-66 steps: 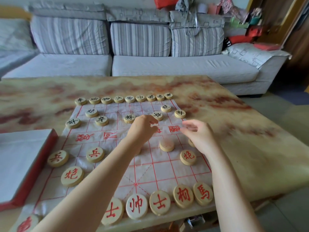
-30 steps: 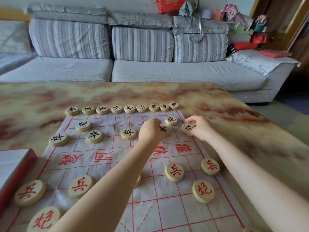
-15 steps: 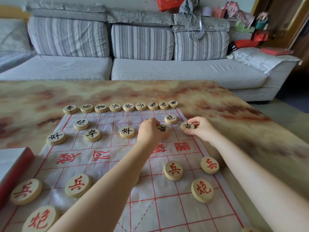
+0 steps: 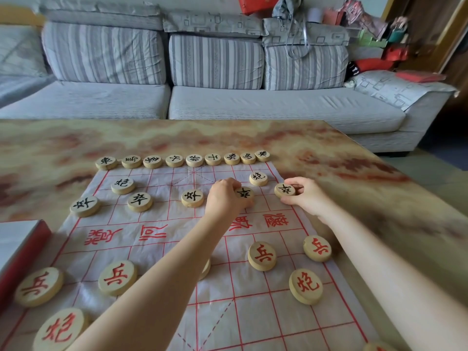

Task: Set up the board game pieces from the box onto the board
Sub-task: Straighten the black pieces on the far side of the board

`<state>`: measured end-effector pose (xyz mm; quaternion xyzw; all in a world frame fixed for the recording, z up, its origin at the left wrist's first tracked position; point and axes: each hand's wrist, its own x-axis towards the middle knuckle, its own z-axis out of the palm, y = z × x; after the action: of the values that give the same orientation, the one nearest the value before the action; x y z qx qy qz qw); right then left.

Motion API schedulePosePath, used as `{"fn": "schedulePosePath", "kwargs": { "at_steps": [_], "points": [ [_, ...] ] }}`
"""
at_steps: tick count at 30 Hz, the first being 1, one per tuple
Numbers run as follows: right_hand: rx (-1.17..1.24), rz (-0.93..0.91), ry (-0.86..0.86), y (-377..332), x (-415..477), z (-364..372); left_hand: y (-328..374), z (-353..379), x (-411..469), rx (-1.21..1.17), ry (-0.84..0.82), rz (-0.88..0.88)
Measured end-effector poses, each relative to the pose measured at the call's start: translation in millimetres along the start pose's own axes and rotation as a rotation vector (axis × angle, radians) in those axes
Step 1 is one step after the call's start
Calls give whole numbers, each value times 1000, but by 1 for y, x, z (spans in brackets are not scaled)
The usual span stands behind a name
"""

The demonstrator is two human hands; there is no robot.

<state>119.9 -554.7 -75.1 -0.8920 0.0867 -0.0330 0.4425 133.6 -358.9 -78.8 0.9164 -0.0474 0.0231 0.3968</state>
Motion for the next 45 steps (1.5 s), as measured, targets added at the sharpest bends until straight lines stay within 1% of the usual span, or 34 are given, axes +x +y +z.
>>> {"fn": "schedulePosePath", "kwargs": {
  "at_steps": [6,8,10,13,17,21,27,31,36,41,45],
  "points": [
    [-12,29,-14,-1,-6,-1,-2,-3,-2,-8,3,19],
    [-85,-2,45,-6,-9,-1,-3,-7,-5,-24,37,42],
    [-166,-72,99,-16,-14,2,-4,-16,-8,-13,90,95],
    [-134,-192,39,-39,-23,16,-13,-39,-13,-9,124,133],
    [-231,-295,-72,-74,-32,49,-45,-85,-19,42,185,91],
    [-291,-269,-146,-102,-35,89,-80,-124,-27,114,207,17],
    [-400,-219,-64,-128,-37,129,-111,-152,-39,199,260,-16],
    [-476,-159,-6,-132,-36,141,-121,-156,-42,223,209,-15],
    [-495,-110,17,-130,-33,147,-126,-153,-38,247,135,75],
    [-444,-104,-40,-129,-30,145,-124,-152,-34,282,24,118],
    [-376,-114,-147,-128,-28,141,-128,-153,-30,275,24,123]
  ]
}}
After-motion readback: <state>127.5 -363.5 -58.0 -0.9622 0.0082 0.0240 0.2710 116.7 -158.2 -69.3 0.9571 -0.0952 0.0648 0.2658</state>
